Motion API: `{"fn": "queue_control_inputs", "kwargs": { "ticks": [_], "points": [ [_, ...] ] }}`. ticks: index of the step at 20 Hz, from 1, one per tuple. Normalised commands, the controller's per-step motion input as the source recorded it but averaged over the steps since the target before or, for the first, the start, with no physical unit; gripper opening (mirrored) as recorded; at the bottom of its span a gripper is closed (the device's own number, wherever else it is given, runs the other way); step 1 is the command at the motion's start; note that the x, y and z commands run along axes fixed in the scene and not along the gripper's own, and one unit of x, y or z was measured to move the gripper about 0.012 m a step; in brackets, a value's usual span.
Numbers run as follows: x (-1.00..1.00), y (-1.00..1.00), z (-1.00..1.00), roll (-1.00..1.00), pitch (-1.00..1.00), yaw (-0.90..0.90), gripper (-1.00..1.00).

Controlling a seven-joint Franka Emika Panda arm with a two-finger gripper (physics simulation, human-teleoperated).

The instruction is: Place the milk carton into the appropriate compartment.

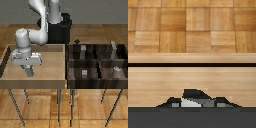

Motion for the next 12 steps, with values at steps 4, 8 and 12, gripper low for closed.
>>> {"fn": "queue_control_inputs", "kwargs": {
  "ticks": [4,8,12],
  "points": [
    [0.00,0.00,1.00,0.00,0.00,0.00,-1.00],
    [0.00,0.00,1.00,0.00,0.00,0.00,-1.00],
    [0.00,0.00,1.00,0.00,0.00,0.00,-1.00]
  ]
}}
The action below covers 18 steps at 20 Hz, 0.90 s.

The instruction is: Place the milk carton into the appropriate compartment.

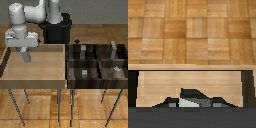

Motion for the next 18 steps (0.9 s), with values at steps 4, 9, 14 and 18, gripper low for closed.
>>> {"fn": "queue_control_inputs", "kwargs": {
  "ticks": [4,9,14,18],
  "points": [
    [0.00,0.06,0.75,0.00,0.00,0.00,-1.00],
    [0.00,1.00,0.00,0.00,0.00,0.00,-1.00],
    [0.00,1.00,0.00,0.00,0.00,0.00,-1.00],
    [0.00,1.00,0.00,0.00,0.00,0.00,-1.00]
  ]
}}
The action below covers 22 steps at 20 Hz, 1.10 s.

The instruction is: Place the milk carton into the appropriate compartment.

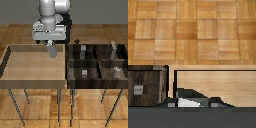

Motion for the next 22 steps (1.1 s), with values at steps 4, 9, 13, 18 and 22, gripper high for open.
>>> {"fn": "queue_control_inputs", "kwargs": {
  "ticks": [4,9,13,18,22],
  "points": [
    [0.00,1.00,0.00,0.00,0.00,0.00,-1.00],
    [0.00,1.00,0.00,0.00,0.00,0.00,-1.00],
    [0.00,1.00,0.00,0.00,0.00,0.00,-1.00],
    [-0.23,0.40,0.00,0.00,0.00,0.00,-1.00],
    [-1.00,0.00,0.00,0.00,0.00,0.00,-1.00]
  ]
}}
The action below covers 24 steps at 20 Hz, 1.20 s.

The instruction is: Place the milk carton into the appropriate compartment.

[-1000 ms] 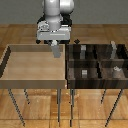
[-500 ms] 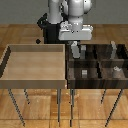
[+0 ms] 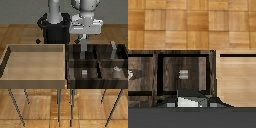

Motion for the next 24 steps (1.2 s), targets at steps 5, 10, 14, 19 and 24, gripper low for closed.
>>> {"fn": "queue_control_inputs", "kwargs": {
  "ticks": [5,10,14,19,24],
  "points": [
    [-1.00,0.00,0.00,0.00,0.00,0.00,-1.00],
    [-1.00,0.00,0.00,0.00,0.00,0.00,-1.00],
    [-0.25,0.00,-0.55,0.00,0.00,0.00,-1.00],
    [0.00,0.00,-1.00,0.00,0.00,0.00,-1.00],
    [0.00,0.45,-0.40,0.00,0.00,0.00,-1.00]
  ]
}}
